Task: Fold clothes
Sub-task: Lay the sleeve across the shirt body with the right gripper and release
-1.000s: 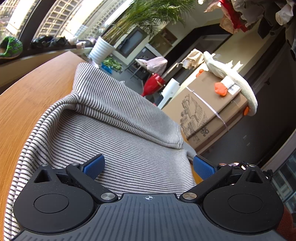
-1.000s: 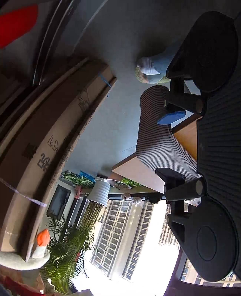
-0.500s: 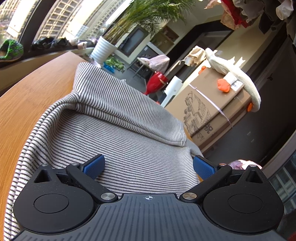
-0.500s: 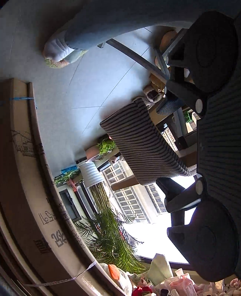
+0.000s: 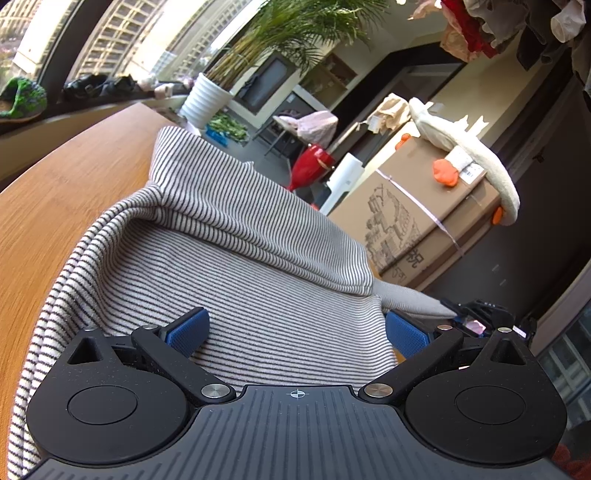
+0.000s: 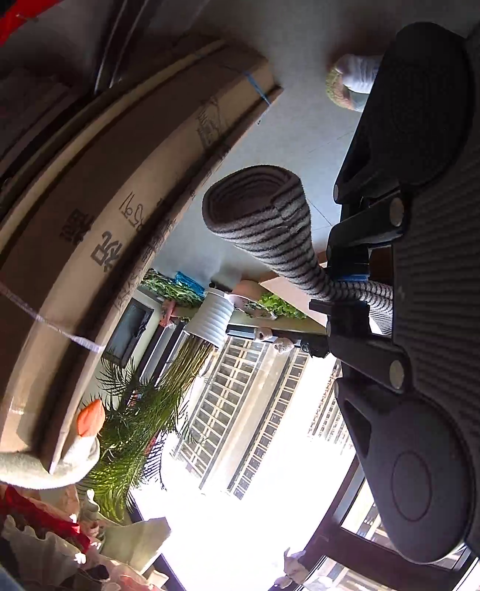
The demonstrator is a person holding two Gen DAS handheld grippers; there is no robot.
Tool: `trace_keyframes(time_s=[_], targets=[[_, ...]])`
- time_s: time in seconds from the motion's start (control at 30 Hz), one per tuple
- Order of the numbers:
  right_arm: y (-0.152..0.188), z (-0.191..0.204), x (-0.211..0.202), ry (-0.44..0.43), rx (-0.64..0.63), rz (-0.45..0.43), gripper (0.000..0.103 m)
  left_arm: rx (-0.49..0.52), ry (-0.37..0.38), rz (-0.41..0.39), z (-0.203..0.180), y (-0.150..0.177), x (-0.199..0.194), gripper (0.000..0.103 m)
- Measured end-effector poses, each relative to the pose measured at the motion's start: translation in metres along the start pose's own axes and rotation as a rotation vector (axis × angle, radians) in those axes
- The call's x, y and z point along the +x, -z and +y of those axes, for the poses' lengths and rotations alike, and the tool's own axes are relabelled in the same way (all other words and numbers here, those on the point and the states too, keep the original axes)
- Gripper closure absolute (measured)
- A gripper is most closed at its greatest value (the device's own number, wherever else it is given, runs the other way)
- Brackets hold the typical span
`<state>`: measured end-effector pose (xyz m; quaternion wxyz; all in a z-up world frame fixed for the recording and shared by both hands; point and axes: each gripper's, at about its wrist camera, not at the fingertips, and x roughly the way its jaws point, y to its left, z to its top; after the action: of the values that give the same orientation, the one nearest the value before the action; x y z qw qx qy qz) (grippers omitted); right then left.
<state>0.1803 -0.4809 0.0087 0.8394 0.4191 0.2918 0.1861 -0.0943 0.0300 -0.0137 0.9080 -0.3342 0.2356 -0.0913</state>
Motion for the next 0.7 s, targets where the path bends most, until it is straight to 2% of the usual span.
trace_keyframes(time_s=[0.17,0.33,0.57,0.7], targets=[[0.001,0.101,-0.013,0.032,-0.259,-0.024,0.095,-0.003,0.005,-0.003,-0.001,0.0,-0.001,0.0],[0.016,0.175,-0.008,0.067,-0.397,-0.009,0.095,0.008,-0.01,-0.002,-0.003,0.001,-0.002,0.0],[0.05,0.25,0.012,0.073,-0.533,0.046,0.095,0.014,-0.017,0.0,-0.004,0.002,-0.001,0.0],[0.068,0.278,0.027,0.063,-0.584,0.089,0.095,0.012,-0.01,0.0,-0.004,0.002,-0.002,0.0]])
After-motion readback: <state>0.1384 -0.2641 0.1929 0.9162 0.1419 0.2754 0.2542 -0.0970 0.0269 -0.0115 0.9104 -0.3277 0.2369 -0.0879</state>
